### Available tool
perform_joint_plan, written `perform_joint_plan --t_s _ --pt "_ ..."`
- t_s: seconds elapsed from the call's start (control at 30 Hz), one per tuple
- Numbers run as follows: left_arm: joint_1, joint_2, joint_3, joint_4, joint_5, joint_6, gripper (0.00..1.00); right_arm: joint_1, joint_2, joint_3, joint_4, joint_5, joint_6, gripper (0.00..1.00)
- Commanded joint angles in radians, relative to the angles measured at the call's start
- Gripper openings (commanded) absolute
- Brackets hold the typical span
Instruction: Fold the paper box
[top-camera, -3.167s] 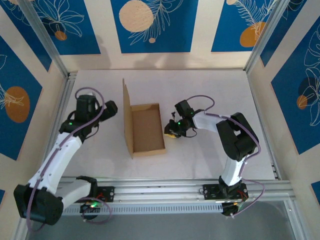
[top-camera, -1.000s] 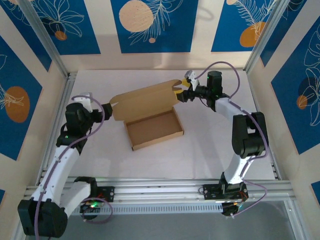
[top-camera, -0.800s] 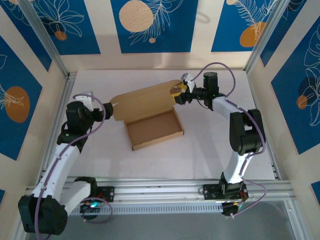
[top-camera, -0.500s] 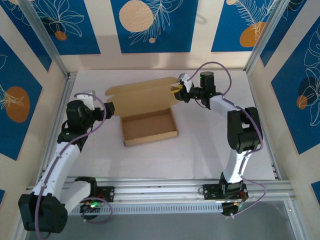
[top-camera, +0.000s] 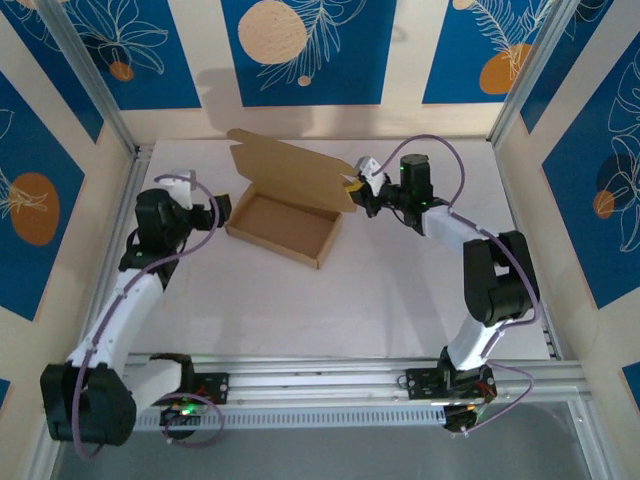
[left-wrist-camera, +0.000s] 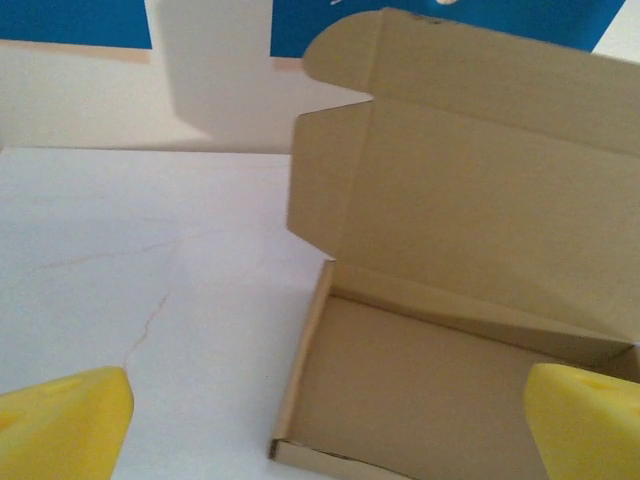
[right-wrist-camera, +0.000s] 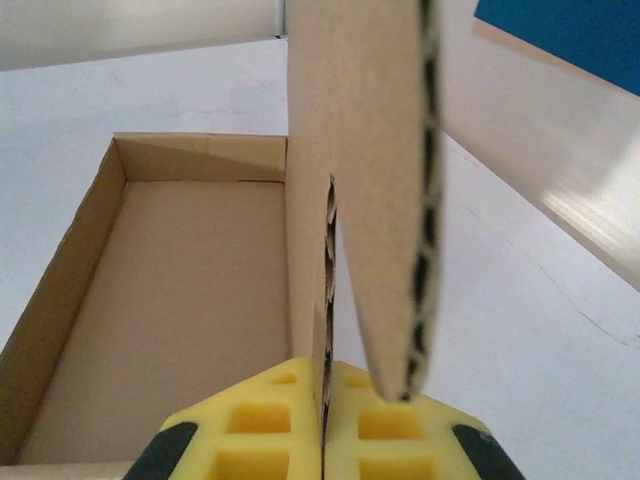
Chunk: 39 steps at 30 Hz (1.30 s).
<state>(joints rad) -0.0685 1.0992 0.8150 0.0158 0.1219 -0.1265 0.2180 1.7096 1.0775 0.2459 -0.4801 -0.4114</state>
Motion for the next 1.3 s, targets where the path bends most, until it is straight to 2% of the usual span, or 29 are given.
perform_joint_plan --t_s 0.0,0.07,0.13,0.23,0.33,0.43,0.53,0.77,0.87,1.03,1.13,1.27 --pt "0.069 0.076 0.064 0.065 -0.003 0.014 1.0 -0.045 -0.06 -0.011 -0.008 -0.145 -0.042 0.08" --pt "0.129 0.139 0.072 0.133 0.028 -0.086 1.0 -0.062 -0.065 -0.01 -0.008 -0.189 -0.038 0.07" --pt "0.161 0.225 0.121 0.16 0.005 -0.166 1.0 -0.069 -0.068 -0.007 -0.021 -0.233 -0.04 0.06" --pt "0.162 0.374 0.262 0.106 -0.025 -0.209 1.0 -0.069 -0.074 -0.002 -0.06 -0.272 -0.068 0.05" --pt "0.159 0.529 0.404 0.082 0.0 -0.284 0.99 -0.074 -0.08 -0.01 -0.082 -0.308 -0.087 0.04" --pt "0.156 0.671 0.503 0.109 0.062 -0.339 0.98 -0.085 -0.094 -0.017 -0.092 -0.343 -0.092 0.03" --pt "0.133 0.784 0.618 0.043 0.178 -0.309 0.95 -0.085 -0.094 0.001 -0.138 -0.322 -0.116 0.02" --pt "0.05 0.804 0.608 0.068 0.364 -0.224 0.86 -0.09 -0.047 0.033 -0.094 -0.261 -0.029 0.0" --pt "0.032 0.791 0.564 0.087 0.392 -0.234 0.82 -0.088 -0.018 0.036 -0.052 -0.214 0.021 0.0" --pt "0.011 0.742 0.44 0.201 0.36 -0.346 0.79 -0.06 0.012 0.045 0.025 -0.06 0.14 0.0" --pt "-0.018 0.704 0.366 0.261 0.259 -0.425 0.78 -0.006 0.023 0.041 0.049 0.051 0.155 0.0" --pt "-0.073 0.644 0.286 0.292 0.062 -0.498 0.78 0.086 0.025 0.0 0.123 0.262 0.172 0.0"
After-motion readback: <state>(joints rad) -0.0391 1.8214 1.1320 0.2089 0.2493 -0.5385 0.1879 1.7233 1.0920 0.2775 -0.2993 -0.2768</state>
